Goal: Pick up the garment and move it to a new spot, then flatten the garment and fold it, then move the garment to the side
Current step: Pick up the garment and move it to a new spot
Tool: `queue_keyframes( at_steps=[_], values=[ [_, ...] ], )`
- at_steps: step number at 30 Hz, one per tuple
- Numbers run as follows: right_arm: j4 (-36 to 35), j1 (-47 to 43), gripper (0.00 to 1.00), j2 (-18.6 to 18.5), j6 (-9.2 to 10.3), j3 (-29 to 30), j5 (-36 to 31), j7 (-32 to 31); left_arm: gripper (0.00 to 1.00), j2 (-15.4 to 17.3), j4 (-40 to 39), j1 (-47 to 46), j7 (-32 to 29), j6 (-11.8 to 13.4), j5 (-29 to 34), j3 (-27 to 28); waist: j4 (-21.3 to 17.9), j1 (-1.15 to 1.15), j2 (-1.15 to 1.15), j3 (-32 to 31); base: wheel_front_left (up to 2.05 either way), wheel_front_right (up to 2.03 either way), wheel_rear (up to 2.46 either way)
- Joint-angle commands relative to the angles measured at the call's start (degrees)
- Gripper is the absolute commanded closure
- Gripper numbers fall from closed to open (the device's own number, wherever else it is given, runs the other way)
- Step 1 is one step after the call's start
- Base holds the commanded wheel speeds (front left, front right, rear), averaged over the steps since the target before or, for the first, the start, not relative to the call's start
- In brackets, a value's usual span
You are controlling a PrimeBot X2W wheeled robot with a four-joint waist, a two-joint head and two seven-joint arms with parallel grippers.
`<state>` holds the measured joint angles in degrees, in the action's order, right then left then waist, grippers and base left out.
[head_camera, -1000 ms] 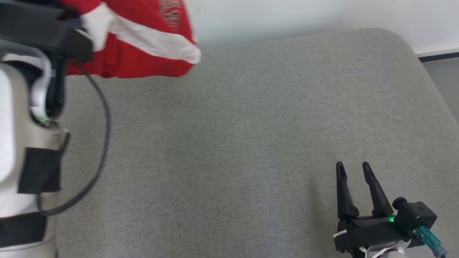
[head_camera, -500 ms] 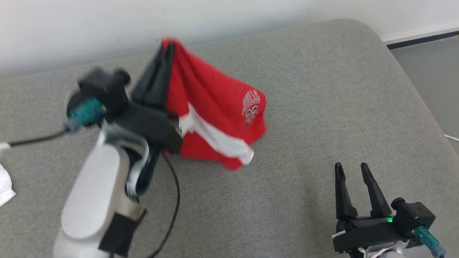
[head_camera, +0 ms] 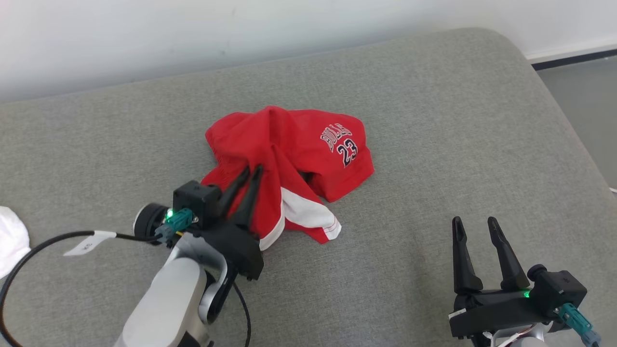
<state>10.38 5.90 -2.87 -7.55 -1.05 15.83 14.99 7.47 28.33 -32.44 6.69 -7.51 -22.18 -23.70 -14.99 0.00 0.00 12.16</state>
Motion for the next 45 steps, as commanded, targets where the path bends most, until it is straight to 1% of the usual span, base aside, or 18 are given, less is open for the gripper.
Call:
queue_keyframes(
  at_steps=[1, 4, 9, 15, 18, 24, 25, 27, 31, 37, 42, 45],
  values=[
    [-0.03, 0.12, 0.0, 0.05, 0.12, 0.03, -0.61, 0.26, 0.0, 0.01, -0.14, -1.56, 0.94, 0.06, 0.56, -0.4, 0.9, 0.0, 0.0, -0.4, 0.0, 0.0, 0.0],
    [-0.06, -0.38, 0.0, 0.04, 0.12, 0.03, -0.78, 0.26, 0.0, 0.08, -0.74, -2.85, 1.82, 0.06, 0.61, -0.99, 1.98, 0.0, 0.0, -0.94, 0.0, 0.0, 0.0],
    [-0.13, -1.23, 0.0, 0.05, 0.12, -0.08, -0.94, 0.26, 0.0, 1.29, -2.66, -3.93, 2.79, 0.36, 0.37, -0.44, 3.94, 0.0, 0.0, -1.96, 0.0, 0.0, 0.0],
    [-0.63, -1.11, 0.0, 0.03, 0.12, 0.3, -1.47, 0.26, 0.0, 4.2, -4.5, -1.64, 3.3, 1.58, 0.54, 0.91, 6.26, 0.0, 0.0, -2.54, 0.0, 0.0, 0.0],
    [-0.68, -1.23, 0.0, 0.04, 0.12, 0.58, -1.96, 0.26, 0.0, 5.73, -5.57, 0.39, 3.79, 2.12, -0.49, 2.17, 7.2, 0.0, 0.0, -2.72, 0.0, 0.0, 0.0],
    [-0.65, -2.18, 0.0, 0.03, 0.12, 0.7, -2.58, 0.26, 0.0, 9.06, -7.73, 5.94, 5.14, 4.09, -1.82, 5.4, 8.58, 0.0, 0.0, -3.57, 0.0, 0.0, 0.0],
    [-0.65, -2.18, 0.0, 0.03, 0.12, 0.7, -2.58, 0.26, 0.0, 9.06, -7.73, 5.94, 5.14, 4.09, -1.82, 5.4, 8.58, 0.0, 0.0, -3.57, 0.0, 0.0, 0.0],
    [-0.62, -2.52, 0.0, 0.04, 0.12, 0.66, -2.83, 0.26, 0.0, 10.05, -8.38, 7.95, 5.68, 4.67, -2.19, 6.41, 8.88, 0.0, 0.0, -3.89, 0.0, 0.0, 0.0],
    [-0.58, -2.75, 0.0, 0.04, 0.12, 0.66, -3.29, 0.26, 0.0, 11.22, -10.15, 12.59, 6.62, 6.34, -2.4, 7.69, 9.46, 0.0, 0.0, -4.63, 0.0, 0.0, 0.0],
    [-0.76, -3.64, 0.0, 0.06, 0.12, 0.79, -4.25, 0.26, 0.0, 11.67, -13.29, 20.82, 8.03, 8.76, -4.17, 10.89, 10.24, 0.0, 0.0, -5.6, 0.0, 0.0, 0.0],
    [-0.83, -4.17, 0.0, 0.05, 0.12, 1.14, -4.9, 0.26, 0.0, 10.18, -16.97, 25.87, 8.48, 11.08, -3.63, 14.17, 11.08, 0.0, 0.0, -6.51, 0.0, 0.0, 0.0],
    [-0.79, -4.82, 0.0, 0.05, 0.12, 0.85, -5.09, 0.26, 0.0, 8.8, -20.42, 28.11, 8.49, 11.38, -1.72, 16.74, 11.57, 0.0, 0.0, -6.96, 0.0, 0.0, 0.0]
  ],
)
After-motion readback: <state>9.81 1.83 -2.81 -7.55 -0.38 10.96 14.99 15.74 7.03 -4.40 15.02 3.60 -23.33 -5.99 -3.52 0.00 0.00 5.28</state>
